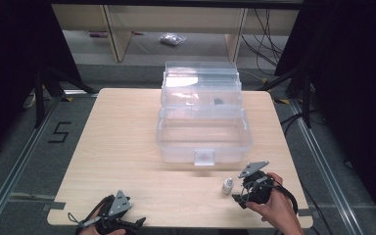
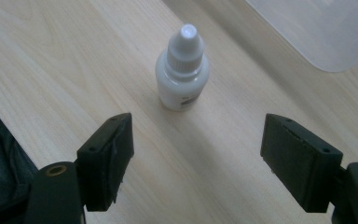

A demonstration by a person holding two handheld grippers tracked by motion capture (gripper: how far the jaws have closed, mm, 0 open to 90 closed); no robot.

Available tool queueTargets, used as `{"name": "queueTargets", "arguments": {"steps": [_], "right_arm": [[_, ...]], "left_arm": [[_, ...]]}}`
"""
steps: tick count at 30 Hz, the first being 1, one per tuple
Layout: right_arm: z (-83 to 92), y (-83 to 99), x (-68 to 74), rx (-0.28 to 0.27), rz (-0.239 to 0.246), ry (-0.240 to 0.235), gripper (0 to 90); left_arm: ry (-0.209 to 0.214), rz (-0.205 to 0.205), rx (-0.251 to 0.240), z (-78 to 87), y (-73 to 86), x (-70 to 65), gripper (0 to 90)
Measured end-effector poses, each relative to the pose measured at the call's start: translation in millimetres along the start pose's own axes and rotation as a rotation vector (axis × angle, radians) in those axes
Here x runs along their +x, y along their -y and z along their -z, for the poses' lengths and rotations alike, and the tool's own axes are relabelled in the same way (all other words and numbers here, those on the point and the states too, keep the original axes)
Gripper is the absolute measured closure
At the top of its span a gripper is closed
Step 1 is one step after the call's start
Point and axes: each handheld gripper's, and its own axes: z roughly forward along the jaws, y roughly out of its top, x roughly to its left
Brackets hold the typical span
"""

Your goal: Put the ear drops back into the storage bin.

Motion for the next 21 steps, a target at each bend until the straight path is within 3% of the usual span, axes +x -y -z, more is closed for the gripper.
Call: {"name": "queueTargets", "arguments": {"steps": [3,5,7,8,9,13,14,15,16,17,19,20,21], "right_arm": [[1.5,-5.1,0.1,0.01,0.012,-0.011,26.4],[1.2,-8.5,0.2,0.001,0.028,-0.009,26.8],[1.0,-10.8,1.3,0.008,0.027,-0.019,27.1],[1.2,-12.1,0.3,0.012,0.04,-0.018,27.5],[0.6,-13.8,0.6,0.014,0.047,-0.018,27.6],[-2.2,-17.8,1.6,0.029,0.063,-0.023,28.3],[-4.1,-20.2,2.3,0.041,0.069,-0.032,30.3],[-5.6,-21.6,1.0,0.039,0.101,-0.033,31.1],[-6.5,-22.9,1.9,0.05,0.094,-0.038,31.7],[-8.5,-24.7,3.6,0.061,0.085,-0.041,32.0],[-11.4,-27.8,2.2,0.061,0.113,-0.039,33.4],[-12.3,-29.0,4.2,0.071,0.096,-0.041,34.3],[-13.3,-30.6,2.5,0.07,0.124,-0.042,34.7]], "left_arm": [[-0.011,0.01,-0.018,-1.1,0.1,-0.9,14.9],[-0.009,-0.021,0.006,0.7,-0.3,1.8,14.9],[-0.015,0.012,-0.019,-0.6,-0.1,-0.3,14.9],[-0.01,-0.019,0.007,1.3,-0.1,1.4,14.9],[-0.008,-0.022,0.01,1.5,0.0,1.7,14.9],[-0.007,-0.012,-0.002,0.7,-0.3,0.8,14.9],[-0.008,0.025,-0.021,-1.5,0.5,-1.4,15.0],[-0.009,0.003,-0.013,-0.4,0.0,-0.2,14.9],[-0.012,-0.015,0.002,0.9,-0.4,1.2,15.0],[-0.014,0.01,-0.02,-0.6,-0.4,-0.4,14.9],[-0.009,0.021,-0.018,-1.4,0.4,-1.2,14.9],[-0.01,0.016,-0.015,-1.0,0.5,-0.8,14.9],[-0.012,0.008,-0.018,-0.5,0.1,-0.3,14.9]]}}
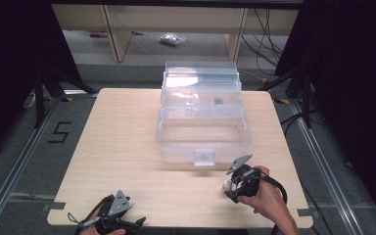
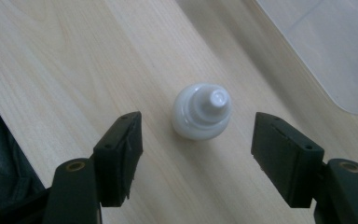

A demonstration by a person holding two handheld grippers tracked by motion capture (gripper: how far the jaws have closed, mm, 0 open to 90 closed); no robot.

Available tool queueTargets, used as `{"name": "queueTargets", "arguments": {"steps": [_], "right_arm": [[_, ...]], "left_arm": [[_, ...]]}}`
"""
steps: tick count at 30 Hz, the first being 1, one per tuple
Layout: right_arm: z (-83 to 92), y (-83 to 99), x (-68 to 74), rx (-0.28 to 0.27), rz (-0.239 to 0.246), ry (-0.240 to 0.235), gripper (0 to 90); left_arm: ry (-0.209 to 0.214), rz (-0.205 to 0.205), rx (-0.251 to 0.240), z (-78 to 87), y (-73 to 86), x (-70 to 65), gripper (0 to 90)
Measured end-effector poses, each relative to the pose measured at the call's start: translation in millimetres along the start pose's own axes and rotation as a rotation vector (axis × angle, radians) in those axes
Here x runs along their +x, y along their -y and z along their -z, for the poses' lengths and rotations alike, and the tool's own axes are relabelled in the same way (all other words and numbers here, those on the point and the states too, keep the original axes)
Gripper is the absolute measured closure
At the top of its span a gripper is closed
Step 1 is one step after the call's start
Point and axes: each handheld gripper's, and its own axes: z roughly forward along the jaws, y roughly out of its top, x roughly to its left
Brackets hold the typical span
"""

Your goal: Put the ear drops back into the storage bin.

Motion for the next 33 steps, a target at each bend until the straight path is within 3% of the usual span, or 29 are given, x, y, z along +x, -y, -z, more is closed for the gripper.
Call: {"name": "queueTargets", "arguments": {"steps": [5,10,11,13,21,22,24,25,32,33], "right_arm": [[-3.3,-6.4,-1.3,0.022,0.01,0.003,36.3],[-6.5,-10.7,-6.3,0.041,0.04,-0.004,37.0],[-6.5,-11.4,-6.4,0.047,0.043,-0.01,37.1],[-8.2,-13.7,-5.0,0.056,0.032,-0.025,38.0],[-8.7,-19.4,-5.2,0.079,0.041,-0.027,38.9],[-8.6,-20.1,-5.1,0.085,0.045,-0.026,39.5],[-10.0,-21.1,-5.6,0.085,0.058,-0.036,39.8],[-10.2,-21.2,-4.4,0.093,0.043,-0.037,40.0],[-12.0,-21.9,-3.7,0.117,0.053,-0.04,41.9],[-13.1,-22.4,-4.5,0.116,0.067,-0.046,42.4]], "left_arm": [[0.001,0.01,0.001,-0.4,0.5,-0.5,14.9],[0.001,-0.001,0.002,0.2,0.3,0.0,15.0],[0.002,-0.021,0.018,1.5,-0.1,1.7,15.0],[-0.003,0.004,-0.004,0.2,-0.2,0.0,14.9],[0.003,0.005,-0.003,-0.2,0.6,0.3,14.9],[0.003,-0.019,0.017,1.5,0.2,2.2,14.9],[-0.004,-0.029,0.03,2.2,-0.4,2.6,14.9],[-0.001,0.002,-0.001,0.3,0.3,0.3,14.9],[0.003,0.005,-0.002,0.1,0.4,0.2,15.0],[0.004,-0.023,0.021,1.9,-0.2,2.1,14.9]]}}
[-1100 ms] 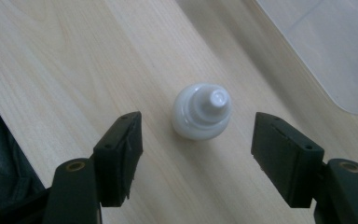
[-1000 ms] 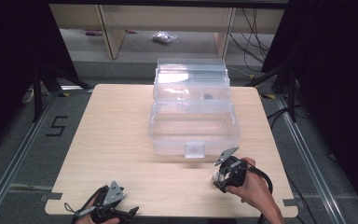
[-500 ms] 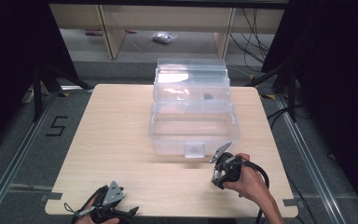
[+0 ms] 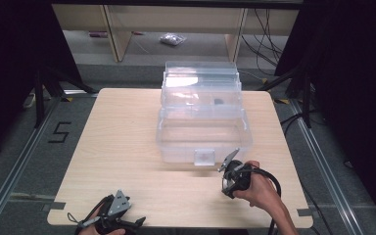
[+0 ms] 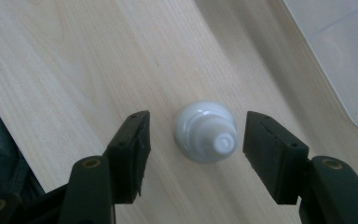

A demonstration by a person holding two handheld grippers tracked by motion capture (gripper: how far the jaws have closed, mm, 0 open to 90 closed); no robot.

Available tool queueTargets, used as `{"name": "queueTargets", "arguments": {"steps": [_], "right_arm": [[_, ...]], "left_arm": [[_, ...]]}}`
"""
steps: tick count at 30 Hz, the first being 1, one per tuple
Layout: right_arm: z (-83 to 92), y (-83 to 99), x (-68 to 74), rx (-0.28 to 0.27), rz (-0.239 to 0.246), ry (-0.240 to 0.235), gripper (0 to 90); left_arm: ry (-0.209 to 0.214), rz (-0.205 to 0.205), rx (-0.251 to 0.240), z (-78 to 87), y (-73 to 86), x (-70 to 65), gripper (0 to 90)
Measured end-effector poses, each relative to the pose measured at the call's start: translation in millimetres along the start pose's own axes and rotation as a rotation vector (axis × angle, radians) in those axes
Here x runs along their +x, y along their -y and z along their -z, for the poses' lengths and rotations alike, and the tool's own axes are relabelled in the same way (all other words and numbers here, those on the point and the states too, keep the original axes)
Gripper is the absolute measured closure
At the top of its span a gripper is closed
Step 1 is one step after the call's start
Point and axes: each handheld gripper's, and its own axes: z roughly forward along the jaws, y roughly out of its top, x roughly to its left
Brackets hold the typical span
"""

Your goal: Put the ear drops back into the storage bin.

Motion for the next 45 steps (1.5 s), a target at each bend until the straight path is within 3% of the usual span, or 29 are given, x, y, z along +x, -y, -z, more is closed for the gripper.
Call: {"name": "queueTargets", "arguments": {"steps": [2,5,6,7,10,11,12,15,16,17,18,19,24,27,28,30,33,36,38,42,43,44,45], "right_arm": [[-0.9,-1.0,0.0,0.009,-0.007,0.0,43.2],[-2.9,-3.1,0.3,0.022,-0.011,0.003,44.5],[-3.9,-3.9,-0.1,0.024,-0.013,-0.002,45.5],[-4.4,-4.5,-1.3,0.025,-0.002,0.001,46.3],[-5.6,-6.2,-2.3,0.043,0.005,-0.005,48.0],[-5.5,-6.7,-1.7,0.046,-0.008,0.0,48.5],[-6.4,-7.4,-3.0,0.042,0.011,-0.003,49.1],[-7.4,-9.6,-2.4,0.062,0.005,-0.003,51.3],[-8.2,-10.1,-2.3,0.058,0.014,-0.005,51.8],[-8.7,-10.5,-2.4,0.06,0.019,-0.01,52.4],[-8.5,-10.9,-1.6,0.07,0.008,-0.005,52.8],[-9.2,-11.3,-2.0,0.072,0.017,-0.006,53.6],[-11.4,-13.5,-1.5,0.096,0.024,-0.012,57.0],[-11.5,-13.6,0.1,0.117,-0.002,0.005,59.6],[-11.5,-13.2,-1.1,0.106,0.008,-0.005,59.5],[-11.7,-13.0,-2.1,0.1,0.022,-0.011,59.6],[-11.1,-13.1,-2.3,0.105,0.035,-0.015,59.9],[-11.2,-13.2,-1.9,0.104,0.047,-0.011,60.0],[-10.3,-12.9,-0.8,0.103,0.045,-0.018,60.0],[-8.1,-12.8,0.3,0.1,0.028,-0.003,60.0],[-7.7,-13.1,-1.4,0.092,0.062,-0.008,60.0],[-6.6,-13.4,-0.6,0.1,0.041,-0.008,60.0],[-6.2,-13.7,-0.8,0.094,0.051,-0.005,60.0]], "left_arm": [[-0.005,0.027,-0.023,-1.7,0.1,-2.2,14.9],[-0.003,0.026,-0.021,-1.8,0.5,-2.2,14.9],[-0.003,-0.002,0.001,-0.1,-0.1,0.0,14.9],[-0.005,0.032,-0.026,-1.9,0.1,-2.4,15.0],[-0.001,0.028,-0.023,-1.9,0.5,-2.2,15.0],[-0.001,0.007,-0.006,-0.7,0.3,-0.6,15.0],[-0.004,0.026,-0.023,-1.7,0.1,-1.7,14.9],[-0.001,0.036,-0.019,-2.3,0.9,-2.8,14.9],[0.0,0.024,-0.021,-1.8,0.4,-2.1,14.9],[0.001,-0.006,0.006,0.2,-0.1,0.0,15.0],[-0.003,0.027,-0.021,-1.9,0.1,-2.3,15.0],[-0.001,0.033,-0.02,-2.1,0.4,-2.8,15.0],[0.0,0.032,-0.019,-1.9,0.4,-2.7,15.0],[0.0,0.023,-0.017,-2.0,0.5,-2.3,15.0],[0.002,0.036,-0.02,-2.6,0.4,-2.7,15.1],[0.001,0.015,-0.018,-1.6,0.3,-2.3,15.1],[0.001,0.037,-0.02,-2.8,0.6,-2.6,15.1],[0.0,0.013,-0.017,-1.7,0.3,-2.1,15.1],[0.008,0.008,0.003,-0.8,0.4,-1.2,15.1],[-0.001,0.019,-0.019,-2.1,0.6,-2.6,15.1],[0.002,0.008,0.0,-1.1,0.5,-1.3,15.1],[0.0,0.032,-0.017,-2.6,0.5,-2.4,15.1],[-0.001,0.035,-0.02,-2.4,0.4,-2.9,15.1]]}}
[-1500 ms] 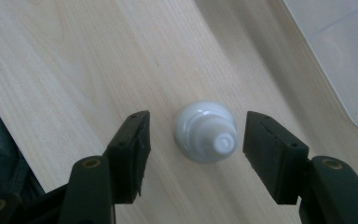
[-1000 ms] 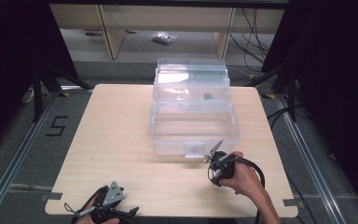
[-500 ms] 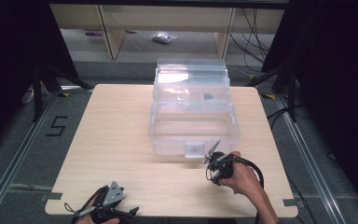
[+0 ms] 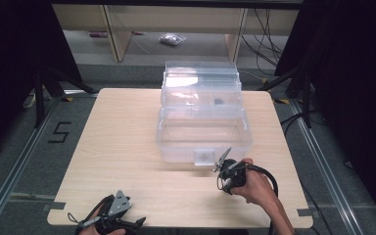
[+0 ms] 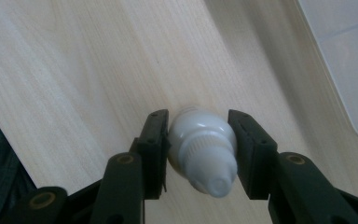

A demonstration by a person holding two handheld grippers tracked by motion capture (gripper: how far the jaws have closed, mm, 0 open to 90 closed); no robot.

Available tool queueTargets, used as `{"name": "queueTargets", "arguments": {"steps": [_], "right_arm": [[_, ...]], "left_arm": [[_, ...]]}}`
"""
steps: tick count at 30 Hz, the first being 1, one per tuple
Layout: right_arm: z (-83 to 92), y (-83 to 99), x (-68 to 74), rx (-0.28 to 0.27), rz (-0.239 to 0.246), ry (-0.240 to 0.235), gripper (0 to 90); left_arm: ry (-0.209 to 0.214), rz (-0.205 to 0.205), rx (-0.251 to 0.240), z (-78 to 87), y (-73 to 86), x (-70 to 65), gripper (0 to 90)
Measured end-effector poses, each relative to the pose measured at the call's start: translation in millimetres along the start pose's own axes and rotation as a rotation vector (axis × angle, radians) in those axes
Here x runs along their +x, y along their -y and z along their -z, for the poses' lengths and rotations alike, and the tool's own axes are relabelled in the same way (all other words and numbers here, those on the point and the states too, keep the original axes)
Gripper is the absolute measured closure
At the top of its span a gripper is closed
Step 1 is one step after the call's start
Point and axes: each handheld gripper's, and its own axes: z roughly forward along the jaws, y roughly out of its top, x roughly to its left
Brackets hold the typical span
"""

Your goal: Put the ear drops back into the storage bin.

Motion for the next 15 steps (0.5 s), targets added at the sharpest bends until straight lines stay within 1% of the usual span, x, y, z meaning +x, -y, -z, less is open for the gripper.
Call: {"name": "queueTargets", "arguments": {"steps": [1,2,3,4,5,6,7,8,9,10,11,12,13,14,15], "right_arm": [[0.7,-0.3,0.4,-0.004,-0.001,0.002,60.0],[1.6,-0.4,0.5,-0.006,0.001,0.001,60.1],[3.0,-0.8,0.4,0.004,0.005,-0.007,60.0],[3.5,-0.8,1.0,-0.006,0.001,0.001,60.0],[4.4,-0.7,0.6,-0.008,0.009,-0.004,60.1],[5.8,-0.9,-0.4,-0.006,0.02,-0.006,60.0],[7.2,-1.1,-0.3,0.0,0.016,-0.006,60.0],[8.2,-0.8,-0.9,-0.006,0.021,-0.004,60.0],[9.4,-0.8,-0.9,-0.004,0.014,-0.003,60.1],[11.1,-0.7,-1.8,-0.001,0.013,-0.005,60.0],[12.1,-0.5,-2.3,-0.005,0.015,-0.001,60.0],[14.5,-0.6,-3.1,0.001,0.01,-0.001,60.1],[15.6,-0.3,-3.8,-0.007,0.013,0.001,60.1],[17.5,-0.3,-5.4,0.0,0.018,-0.002,60.1],[18.8,-0.5,-4.5,0.003,0.0,0.004,60.1]], "left_arm": [[-0.001,-0.017,0.001,0.6,-0.2,0.6,15.1],[-0.001,-0.015,0.003,0.5,0.1,0.5,15.1],[-0.001,0.0,0.002,-0.1,0.3,0.1,15.1],[-0.002,-0.007,0.0,0.3,-0.1,0.5,15.1],[-0.002,-0.012,0.001,0.7,-0.3,0.6,15.0],[-0.001,-0.002,0.0,0.0,0.1,0.0,15.1],[-0.002,-0.02,0.003,0.6,0.0,0.6,15.1],[-0.002,-0.018,0.005,0.6,0.1,0.7,15.1],[-0.001,-0.001,0.0,-0.1,0.2,0.2,15.1],[-0.002,-0.013,0.001,0.6,-0.3,0.8,15.1],[-0.002,-0.003,0.001,0.4,0.0,0.1,15.1],[-0.002,-0.003,-0.001,0.1,0.2,-0.1,15.1],[-0.003,-0.007,0.004,0.3,0.4,0.2,15.1],[-0.002,-0.003,0.002,0.1,0.3,0.3,15.1],[-0.004,-0.009,0.001,0.6,-0.3,0.7,15.1]]}}
